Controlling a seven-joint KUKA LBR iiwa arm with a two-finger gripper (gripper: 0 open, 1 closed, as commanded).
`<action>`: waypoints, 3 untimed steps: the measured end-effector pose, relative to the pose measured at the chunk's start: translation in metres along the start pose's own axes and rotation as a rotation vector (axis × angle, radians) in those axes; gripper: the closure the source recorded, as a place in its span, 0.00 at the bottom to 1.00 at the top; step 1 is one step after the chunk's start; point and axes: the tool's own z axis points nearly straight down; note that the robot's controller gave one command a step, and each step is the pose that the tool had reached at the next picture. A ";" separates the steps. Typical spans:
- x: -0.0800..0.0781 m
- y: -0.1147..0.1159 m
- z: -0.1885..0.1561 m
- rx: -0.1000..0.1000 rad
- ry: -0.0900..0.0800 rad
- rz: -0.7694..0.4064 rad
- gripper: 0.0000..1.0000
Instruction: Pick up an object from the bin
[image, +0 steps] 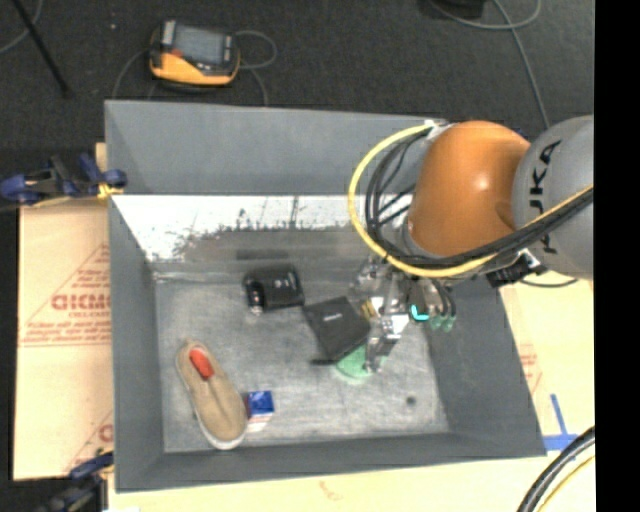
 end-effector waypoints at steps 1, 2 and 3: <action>-0.002 0.000 -0.004 0.000 -0.008 0.000 0.00; -0.027 -0.013 0.060 0.001 -0.014 -0.058 0.00; -0.048 -0.038 0.141 -0.001 -0.008 -0.140 0.00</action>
Offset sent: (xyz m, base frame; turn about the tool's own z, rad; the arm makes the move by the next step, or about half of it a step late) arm 0.0509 -0.0275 -0.1398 -0.1260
